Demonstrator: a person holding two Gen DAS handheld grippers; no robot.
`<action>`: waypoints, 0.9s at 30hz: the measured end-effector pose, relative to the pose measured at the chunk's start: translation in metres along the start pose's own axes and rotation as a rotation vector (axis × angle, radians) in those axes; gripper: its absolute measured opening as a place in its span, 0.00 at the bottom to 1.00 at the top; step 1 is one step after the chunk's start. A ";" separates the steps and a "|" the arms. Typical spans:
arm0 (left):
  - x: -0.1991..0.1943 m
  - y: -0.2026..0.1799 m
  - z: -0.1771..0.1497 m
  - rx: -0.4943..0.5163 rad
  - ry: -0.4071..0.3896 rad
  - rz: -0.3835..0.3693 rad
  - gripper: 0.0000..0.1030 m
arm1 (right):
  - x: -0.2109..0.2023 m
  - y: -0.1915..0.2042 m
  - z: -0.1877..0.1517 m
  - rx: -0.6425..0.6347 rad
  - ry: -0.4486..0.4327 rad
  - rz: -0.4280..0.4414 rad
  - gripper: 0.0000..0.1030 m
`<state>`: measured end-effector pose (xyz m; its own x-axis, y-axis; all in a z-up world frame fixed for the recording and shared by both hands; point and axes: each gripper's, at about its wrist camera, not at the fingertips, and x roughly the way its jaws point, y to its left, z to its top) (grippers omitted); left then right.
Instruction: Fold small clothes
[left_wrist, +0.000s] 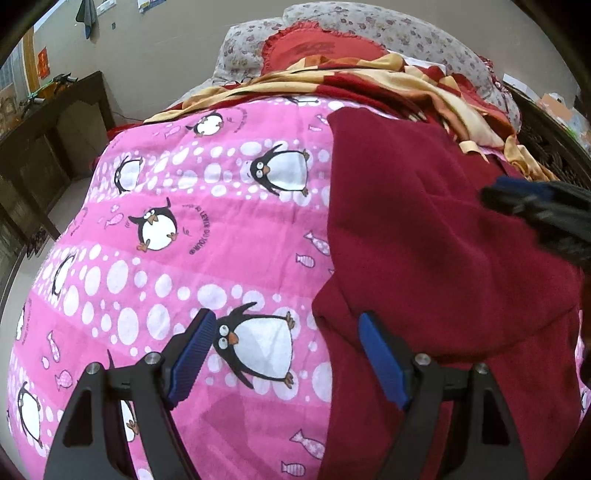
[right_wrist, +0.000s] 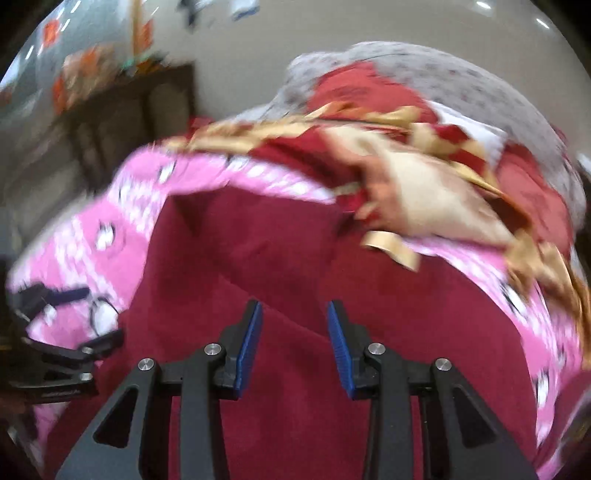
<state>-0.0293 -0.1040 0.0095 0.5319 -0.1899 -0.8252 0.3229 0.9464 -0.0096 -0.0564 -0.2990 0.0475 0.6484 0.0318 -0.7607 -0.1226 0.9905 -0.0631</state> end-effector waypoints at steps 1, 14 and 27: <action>0.001 0.001 0.001 -0.005 0.002 -0.005 0.81 | 0.013 0.005 0.002 -0.033 0.029 -0.020 0.52; 0.002 0.013 0.005 -0.052 -0.006 -0.008 0.81 | 0.010 -0.007 0.007 0.008 0.005 0.088 0.38; 0.000 0.012 0.007 -0.049 -0.020 0.003 0.81 | 0.020 0.005 0.002 -0.084 0.039 0.035 0.20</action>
<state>-0.0203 -0.0945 0.0129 0.5491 -0.1914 -0.8136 0.2827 0.9586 -0.0347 -0.0428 -0.2927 0.0330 0.6128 0.0589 -0.7880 -0.2084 0.9740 -0.0892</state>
